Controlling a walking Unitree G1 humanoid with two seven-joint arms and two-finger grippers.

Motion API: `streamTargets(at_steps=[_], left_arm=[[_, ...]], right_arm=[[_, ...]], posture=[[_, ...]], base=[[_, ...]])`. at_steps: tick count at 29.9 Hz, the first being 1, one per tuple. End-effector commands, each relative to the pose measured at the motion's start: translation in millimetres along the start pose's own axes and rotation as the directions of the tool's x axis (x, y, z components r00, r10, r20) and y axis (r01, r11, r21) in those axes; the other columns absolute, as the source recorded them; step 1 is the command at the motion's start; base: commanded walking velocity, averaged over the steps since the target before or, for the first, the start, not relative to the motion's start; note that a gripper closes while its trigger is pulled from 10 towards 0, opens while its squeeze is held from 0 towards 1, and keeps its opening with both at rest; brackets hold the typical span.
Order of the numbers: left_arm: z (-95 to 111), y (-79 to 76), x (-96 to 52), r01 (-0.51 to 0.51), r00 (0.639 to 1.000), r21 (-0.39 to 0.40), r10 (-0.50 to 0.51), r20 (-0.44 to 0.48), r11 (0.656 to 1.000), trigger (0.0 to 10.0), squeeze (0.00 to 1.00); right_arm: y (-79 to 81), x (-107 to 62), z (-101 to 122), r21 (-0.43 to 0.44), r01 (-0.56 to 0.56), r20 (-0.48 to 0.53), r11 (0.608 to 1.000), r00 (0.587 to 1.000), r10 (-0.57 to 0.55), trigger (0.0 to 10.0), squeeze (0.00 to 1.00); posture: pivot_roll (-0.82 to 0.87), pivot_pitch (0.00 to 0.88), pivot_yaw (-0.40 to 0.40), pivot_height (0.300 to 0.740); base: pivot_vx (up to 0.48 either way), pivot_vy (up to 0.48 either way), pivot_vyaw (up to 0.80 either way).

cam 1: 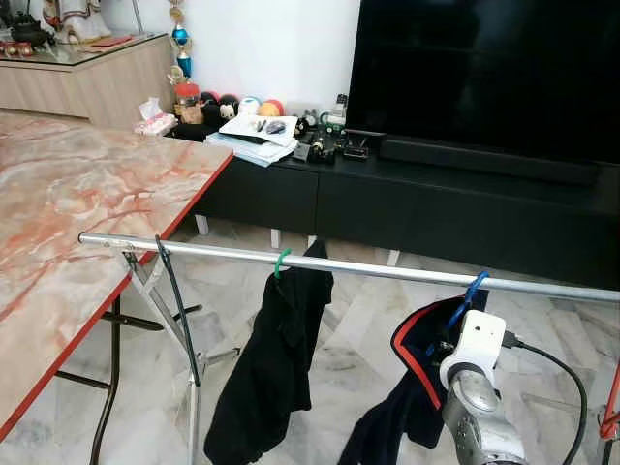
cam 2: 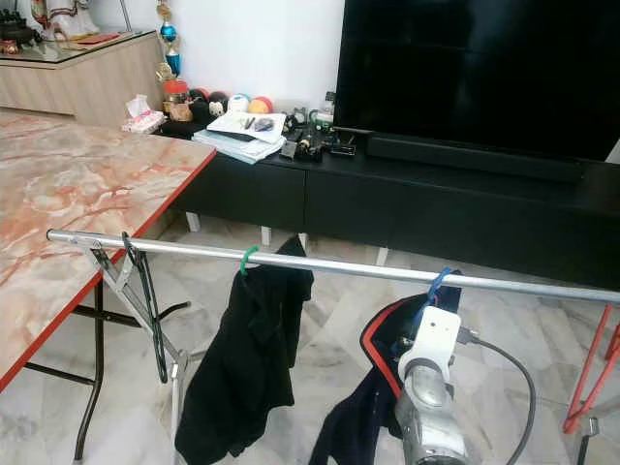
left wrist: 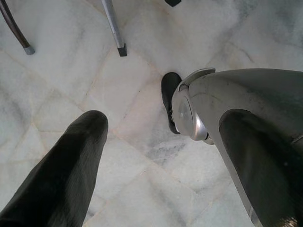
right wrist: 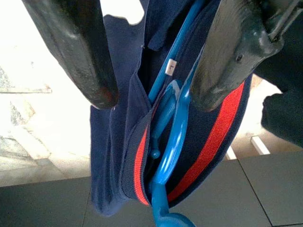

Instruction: Hang hanger

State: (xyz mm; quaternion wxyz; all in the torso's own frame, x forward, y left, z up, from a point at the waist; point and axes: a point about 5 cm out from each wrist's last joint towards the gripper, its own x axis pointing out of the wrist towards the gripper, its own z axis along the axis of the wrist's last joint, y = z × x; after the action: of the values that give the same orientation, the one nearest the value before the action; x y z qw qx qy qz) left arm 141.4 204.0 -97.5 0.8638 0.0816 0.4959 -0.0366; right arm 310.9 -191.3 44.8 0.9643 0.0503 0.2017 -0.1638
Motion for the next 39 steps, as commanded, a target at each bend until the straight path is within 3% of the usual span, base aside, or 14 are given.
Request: streamTargets(at_steps=[1,5,11,21,28,33,39], left_arm=[[-1.7,-14.7,0.8,0.066,0.998,0.007,-0.066,-0.007,0.998,10.0,0.0],[-3.0,-14.1,0.5,0.065,0.998,0.006,-0.065,-0.009,0.998,10.0,0.0],[-5.1,-12.3,-0.1,0.06,0.998,0.004,-0.06,-0.013,0.998,10.0,0.0],[-4.5,-14.2,0.2,0.064,0.998,0.005,-0.064,-0.013,0.998,10.0,0.0],[-5.9,-13.5,-0.1,0.064,0.998,0.007,-0.064,-0.018,0.998,10.0,0.0],[-6.7,-12.4,-0.4,0.061,0.998,0.009,-0.06,-0.022,0.998,10.0,0.0],[-5.5,-12.9,-0.1,0.063,0.998,0.011,-0.063,-0.017,0.998,10.0,0.0]], right_arm=[[5.0,-1.5,-21.2,0.008,-0.029,-0.119,1.0,0.992,0.03,10.0,0.0],[6.9,-1.0,-24.2,0.05,-0.029,-0.146,0.998,0.989,0.036,10.0,0.0],[9.7,0.2,-10.2,0.094,-0.063,-0.043,0.994,0.997,0.067,10.0,0.0],[4.6,2.9,-20.3,0.089,-0.007,-0.102,0.996,0.995,0.016,10.0,0.0],[16.6,8.0,-20.2,0.261,-0.033,-0.169,0.965,0.982,0.079,10.0,0.0],[22.3,12.0,-11.1,0.257,-0.056,-0.156,0.965,0.983,0.098,10.0,0.0],[18.1,17.1,0.1,0.256,-0.027,-0.122,0.966,0.991,0.06,10.0,0.0]], posture=[[0.18,0.0,-0.03,0.74],[0.19,0.001,-0.03,0.74],[0.18,0.003,-0.029,0.74],[0.18,0.0,-0.027,0.74],[0.19,0.0,-0.022,0.74],[0.19,0.0,-0.02,0.74],[0.19,0.0,-0.02,0.74]], base=[[0.0,0.0,0.0],[0.0,0.0,0.0],[0.0,0.0,0.0],[0.0,0.0,0.0],[0.0,0.0,0.0],[0.0,0.0,0.0],[0.0,0.0,0.0]])
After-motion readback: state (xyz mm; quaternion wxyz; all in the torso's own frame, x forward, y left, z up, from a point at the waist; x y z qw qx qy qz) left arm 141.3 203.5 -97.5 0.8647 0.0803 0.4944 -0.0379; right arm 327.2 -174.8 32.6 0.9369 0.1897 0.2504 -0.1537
